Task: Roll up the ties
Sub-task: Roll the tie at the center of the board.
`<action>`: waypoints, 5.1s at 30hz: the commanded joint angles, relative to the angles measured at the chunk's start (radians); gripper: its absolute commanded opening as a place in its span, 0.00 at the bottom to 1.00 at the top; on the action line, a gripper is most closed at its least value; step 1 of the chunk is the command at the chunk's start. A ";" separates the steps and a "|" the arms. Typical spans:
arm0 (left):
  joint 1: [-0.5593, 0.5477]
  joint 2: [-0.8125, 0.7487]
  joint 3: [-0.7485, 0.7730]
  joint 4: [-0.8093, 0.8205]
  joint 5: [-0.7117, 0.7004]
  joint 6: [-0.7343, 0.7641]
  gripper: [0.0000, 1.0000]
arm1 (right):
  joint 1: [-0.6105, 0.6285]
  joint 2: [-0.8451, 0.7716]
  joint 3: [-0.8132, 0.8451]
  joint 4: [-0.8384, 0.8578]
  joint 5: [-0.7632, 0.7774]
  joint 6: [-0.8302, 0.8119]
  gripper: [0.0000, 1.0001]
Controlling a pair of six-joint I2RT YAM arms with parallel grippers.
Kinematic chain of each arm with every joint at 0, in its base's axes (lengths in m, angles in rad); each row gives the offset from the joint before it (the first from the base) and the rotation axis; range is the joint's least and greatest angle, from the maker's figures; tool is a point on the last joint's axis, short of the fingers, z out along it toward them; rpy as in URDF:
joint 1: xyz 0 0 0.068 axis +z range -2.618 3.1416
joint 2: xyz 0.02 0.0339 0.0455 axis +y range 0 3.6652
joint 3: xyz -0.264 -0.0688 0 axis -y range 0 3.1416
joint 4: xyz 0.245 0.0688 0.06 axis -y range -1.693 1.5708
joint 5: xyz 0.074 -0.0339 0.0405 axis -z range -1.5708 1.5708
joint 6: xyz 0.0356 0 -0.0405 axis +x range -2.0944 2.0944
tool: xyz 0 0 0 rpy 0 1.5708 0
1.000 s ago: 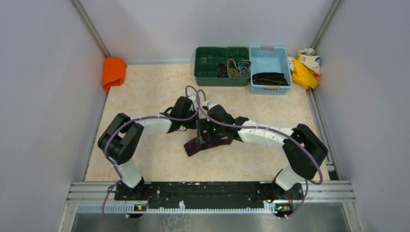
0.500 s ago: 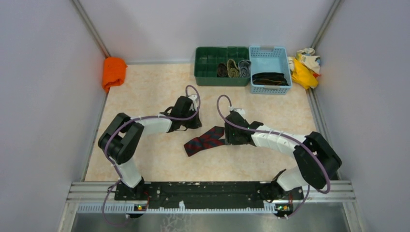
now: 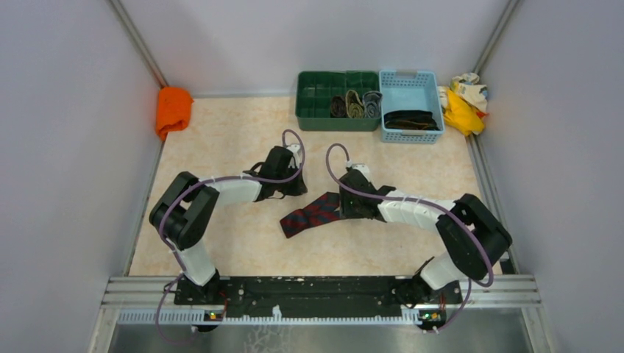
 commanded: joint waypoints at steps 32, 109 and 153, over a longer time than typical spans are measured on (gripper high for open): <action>0.021 0.034 0.003 -0.016 0.026 0.013 0.00 | -0.011 0.074 0.231 0.006 -0.039 -0.122 0.00; 0.141 -0.431 -0.203 -0.202 -0.401 -0.298 0.00 | 0.245 -0.095 0.155 0.047 -0.015 -0.250 0.00; -0.046 -0.650 -0.425 -0.330 -0.226 -0.482 0.00 | 0.162 0.288 0.421 0.049 -0.242 -0.356 0.00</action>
